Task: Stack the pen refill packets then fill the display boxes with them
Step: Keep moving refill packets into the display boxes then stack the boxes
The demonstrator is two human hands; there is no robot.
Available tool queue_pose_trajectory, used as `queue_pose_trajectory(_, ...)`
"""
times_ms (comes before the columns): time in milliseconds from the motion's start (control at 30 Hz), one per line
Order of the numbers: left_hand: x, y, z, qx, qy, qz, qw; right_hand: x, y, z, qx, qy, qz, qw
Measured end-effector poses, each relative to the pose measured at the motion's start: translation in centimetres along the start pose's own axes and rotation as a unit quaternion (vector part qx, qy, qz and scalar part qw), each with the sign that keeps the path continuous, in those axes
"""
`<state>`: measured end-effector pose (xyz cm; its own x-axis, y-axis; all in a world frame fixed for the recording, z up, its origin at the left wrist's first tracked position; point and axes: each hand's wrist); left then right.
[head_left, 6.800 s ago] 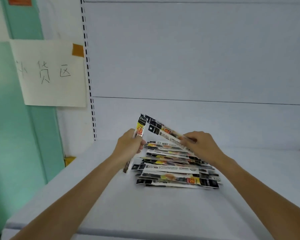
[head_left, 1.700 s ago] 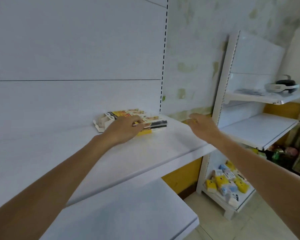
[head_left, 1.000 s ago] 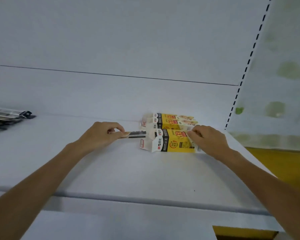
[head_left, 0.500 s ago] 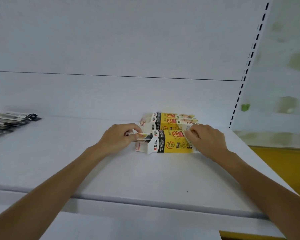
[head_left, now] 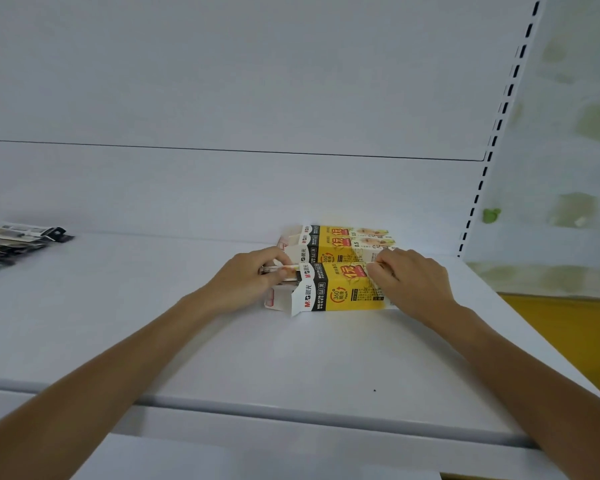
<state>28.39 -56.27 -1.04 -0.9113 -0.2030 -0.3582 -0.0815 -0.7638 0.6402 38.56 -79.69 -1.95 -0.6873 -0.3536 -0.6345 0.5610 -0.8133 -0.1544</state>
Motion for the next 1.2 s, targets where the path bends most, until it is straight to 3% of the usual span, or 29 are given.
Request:
queue_pose_trajectory(300,-0.6,1.6,-1.2,0.066,-0.041,0.046,0.996,0.1,-0.2,-0.1,0.031,0.004,0.006,0.999)
queue_pose_trajectory(400,-0.9,0.7,0.9,0.008,-0.021,0.029,0.999,0.2,-0.1,0.0,0.012,0.009,-0.006,1.000)
queue_pose_trajectory(533,-0.3,-1.2,3.2,-0.065,-0.062,0.089,0.992,0.3,-0.1,0.0,0.006,0.009,-0.005,1.000)
queue_pose_trajectory(733,0.0,-1.2,2.5,0.043,0.002,0.100,0.994,0.3,-0.3,0.0,0.009,0.013,-0.005,1.000)
queue_pose_trajectory(1067,-1.1,2.1,-1.8,0.084,0.023,0.105,0.991,0.6,-0.6,0.2,0.042,0.024,-0.001,0.999)
queue_pose_trajectory(1200,-0.6,2.5,-1.6,0.131,-0.018,0.130,0.983,0.5,-0.6,0.3,0.039,0.022,-0.004,0.999)
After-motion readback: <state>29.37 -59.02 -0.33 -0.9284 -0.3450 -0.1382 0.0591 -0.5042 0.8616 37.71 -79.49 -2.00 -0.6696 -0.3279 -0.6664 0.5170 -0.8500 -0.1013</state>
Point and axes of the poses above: each hand's wrist, its own x-axis away from the middle knuckle, its own z-axis out of the back of the hand, y = z × x, and after that the axes turned 9 degrees about y, right-handed
